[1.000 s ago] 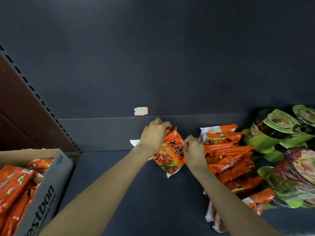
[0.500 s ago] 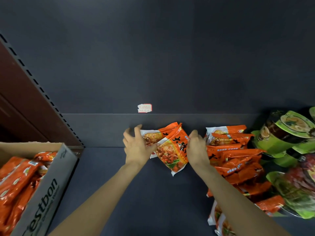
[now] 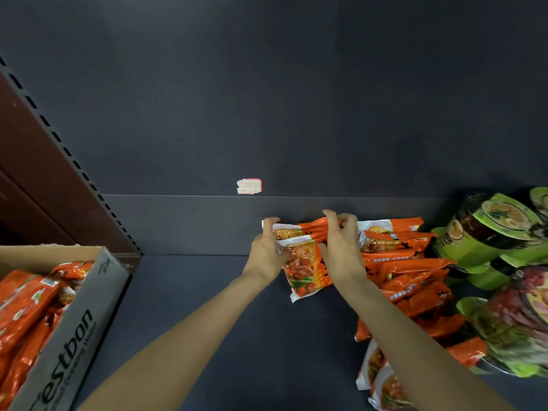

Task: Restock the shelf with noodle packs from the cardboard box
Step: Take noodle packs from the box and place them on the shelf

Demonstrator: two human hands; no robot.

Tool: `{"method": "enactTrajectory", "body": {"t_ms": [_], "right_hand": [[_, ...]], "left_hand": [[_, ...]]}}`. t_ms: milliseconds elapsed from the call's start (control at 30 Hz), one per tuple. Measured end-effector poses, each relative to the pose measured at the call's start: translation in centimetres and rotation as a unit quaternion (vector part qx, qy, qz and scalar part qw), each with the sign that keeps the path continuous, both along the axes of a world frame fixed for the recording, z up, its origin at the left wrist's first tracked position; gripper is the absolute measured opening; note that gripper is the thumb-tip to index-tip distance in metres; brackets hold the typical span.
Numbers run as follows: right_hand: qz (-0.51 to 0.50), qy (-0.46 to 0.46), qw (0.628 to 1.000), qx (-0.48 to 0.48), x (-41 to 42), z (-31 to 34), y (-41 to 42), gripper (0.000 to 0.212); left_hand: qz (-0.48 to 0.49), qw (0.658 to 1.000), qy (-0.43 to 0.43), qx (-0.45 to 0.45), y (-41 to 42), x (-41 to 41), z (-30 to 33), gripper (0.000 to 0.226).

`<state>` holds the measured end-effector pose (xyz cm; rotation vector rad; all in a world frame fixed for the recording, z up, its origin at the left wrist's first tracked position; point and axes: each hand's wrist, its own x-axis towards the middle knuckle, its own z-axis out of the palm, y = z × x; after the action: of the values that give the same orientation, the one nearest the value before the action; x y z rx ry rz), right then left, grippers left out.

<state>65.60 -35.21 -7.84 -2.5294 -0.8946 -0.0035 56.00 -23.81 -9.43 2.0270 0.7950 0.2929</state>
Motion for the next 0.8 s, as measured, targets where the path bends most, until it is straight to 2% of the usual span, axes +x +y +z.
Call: {"method": "enactTrajectory", "body": {"t_ms": [167,267,367,433,533,700,800], "right_hand": [[-0.009,-0.06,0.998,0.0,1.8,-0.1,-1.5,0.043],[-0.023,-0.125,0.991,-0.03,2.0,-0.5,-1.9,0.042],[-0.019,-0.137,0.989,-0.053,1.4,-0.4,-2.0,0.044],[0.005,-0.121,0.991,-0.053,1.0,0.1,-1.9,0.046],[0.04,-0.078,0.996,-0.026,0.1,1.5,-1.2,0.045],[0.119,0.03,0.991,0.047,-3.6,2.9,1.6,0.028],[0.173,0.072,0.98,0.065,-7.1,3.3,4.5,0.025]], "left_hand": [[-0.001,0.998,-0.041,0.04,-1.1,1.9,0.5,0.035],[-0.011,0.998,-0.034,0.054,-1.1,2.3,0.5,0.041],[-0.019,0.994,0.02,0.105,-1.2,1.7,0.7,0.051],[-0.011,0.986,0.054,0.157,-1.3,1.0,1.2,0.05],[-0.006,0.974,0.054,0.218,-0.9,-0.1,2.2,0.041],[-0.032,0.962,0.035,0.27,0.9,-4.3,4.0,0.033],[-0.013,0.965,0.022,0.26,3.0,-8.9,4.9,0.027]]}}
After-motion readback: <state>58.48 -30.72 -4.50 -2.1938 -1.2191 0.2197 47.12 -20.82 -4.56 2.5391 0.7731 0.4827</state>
